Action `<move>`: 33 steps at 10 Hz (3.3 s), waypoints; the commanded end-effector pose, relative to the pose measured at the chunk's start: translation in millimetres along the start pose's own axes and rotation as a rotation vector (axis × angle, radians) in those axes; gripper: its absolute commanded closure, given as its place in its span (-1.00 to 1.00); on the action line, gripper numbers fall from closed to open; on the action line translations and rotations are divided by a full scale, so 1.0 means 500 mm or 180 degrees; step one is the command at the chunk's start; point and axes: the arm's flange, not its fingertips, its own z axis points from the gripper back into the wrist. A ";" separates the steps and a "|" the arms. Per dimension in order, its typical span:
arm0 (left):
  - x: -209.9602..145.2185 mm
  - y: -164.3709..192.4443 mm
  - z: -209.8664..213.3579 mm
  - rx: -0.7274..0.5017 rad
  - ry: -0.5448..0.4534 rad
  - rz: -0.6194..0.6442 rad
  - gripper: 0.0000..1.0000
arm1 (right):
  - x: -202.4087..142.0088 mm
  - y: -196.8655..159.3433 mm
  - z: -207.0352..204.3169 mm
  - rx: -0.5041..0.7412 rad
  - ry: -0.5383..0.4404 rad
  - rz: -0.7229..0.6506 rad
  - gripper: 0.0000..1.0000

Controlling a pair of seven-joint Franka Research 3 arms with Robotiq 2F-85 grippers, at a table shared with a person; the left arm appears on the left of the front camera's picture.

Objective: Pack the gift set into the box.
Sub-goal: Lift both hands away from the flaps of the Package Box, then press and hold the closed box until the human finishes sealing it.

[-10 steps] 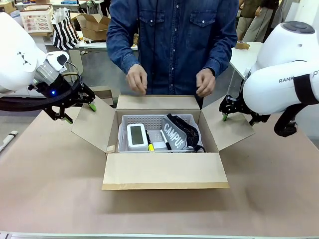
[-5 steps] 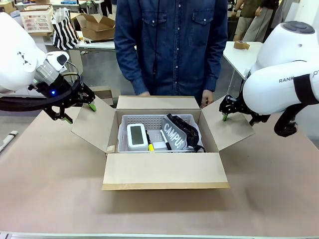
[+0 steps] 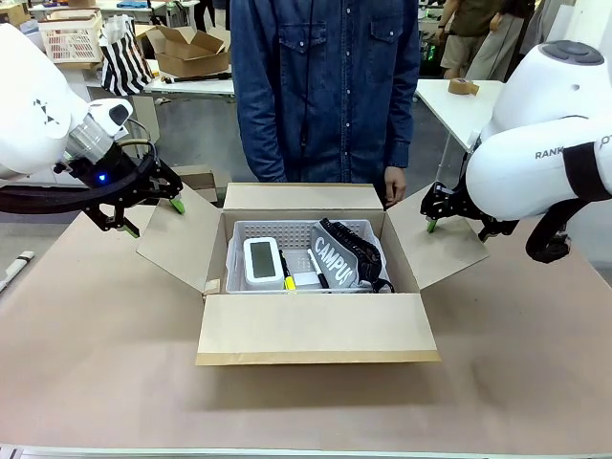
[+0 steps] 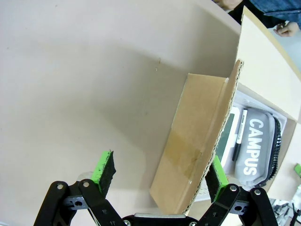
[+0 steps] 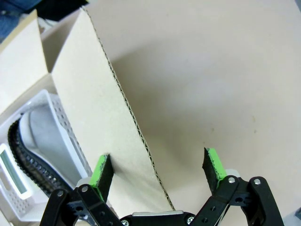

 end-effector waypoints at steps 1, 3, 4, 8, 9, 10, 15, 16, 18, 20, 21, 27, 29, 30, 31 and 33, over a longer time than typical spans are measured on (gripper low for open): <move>0.000 0.002 0.002 0.0010 -0.0010 -0.0009 -1.00 | 0.005 0.007 0.007 -0.0059 -0.0026 -0.0062 -1.00; 0.000 0.002 0.002 0.0010 -0.0010 -0.0009 -1.00 | 0.005 0.007 0.007 -0.0059 -0.0026 -0.0062 -1.00; 0.000 0.002 0.002 0.0010 -0.0010 -0.0009 -1.00 | 0.005 0.007 0.007 -0.0059 -0.0026 -0.0062 -1.00; 0.000 0.002 0.002 0.0010 -0.0010 -0.0009 -1.00 | 0.005 0.007 0.007 -0.0059 -0.0026 -0.0062 -1.00; 0.000 0.002 0.002 0.0010 -0.0010 -0.0009 -1.00 | 0.005 0.007 0.007 -0.0059 -0.0026 -0.0062 -1.00; 0.000 0.002 0.002 0.0010 -0.0010 -0.0009 -1.00 | 0.005 0.007 0.007 -0.0059 -0.0026 -0.0062 -1.00; -0.012 0.111 0.245 -0.2531 0.0330 -0.0909 -1.00 | 0.018 -0.189 0.237 0.2207 0.0623 0.0118 -1.00; -0.012 0.159 0.240 -0.3295 0.0476 -0.0918 -1.00 | 0.018 -0.258 0.258 0.2875 0.0677 -0.0218 -1.00; 0.015 0.237 0.182 -0.4254 0.0698 -0.0374 -1.00 | 0.030 -0.343 0.202 0.3574 0.1017 -0.0779 -1.00; -0.022 0.193 0.271 -0.2986 -0.0181 -0.0624 -1.00 | 0.018 -0.315 0.283 0.3089 0.0568 -0.0349 -1.00; -0.022 0.193 0.271 -0.2986 -0.0181 -0.0624 -1.00 | 0.018 -0.315 0.283 0.3089 0.0568 -0.0349 -1.00; -0.022 0.193 0.271 -0.2986 -0.0181 -0.0624 -1.00 | 0.018 -0.315 0.283 0.3089 0.0568 -0.0349 -1.00; -0.022 0.193 0.271 -0.2986 -0.0181 -0.0624 -1.00 | 0.018 -0.315 0.283 0.3089 0.0568 -0.0349 -1.00; -0.022 0.193 0.271 -0.2986 -0.0181 -0.0624 -1.00 | 0.018 -0.315 0.283 0.3089 0.0568 -0.0349 -1.00; -0.022 0.193 0.271 -0.2986 -0.0181 -0.0624 -1.00 | 0.018 -0.315 0.283 0.3089 0.0568 -0.0349 -1.00; -0.022 0.193 0.271 -0.2986 -0.0181 -0.0624 -1.00 | 0.018 -0.315 0.283 0.3089 0.0568 -0.0349 -1.00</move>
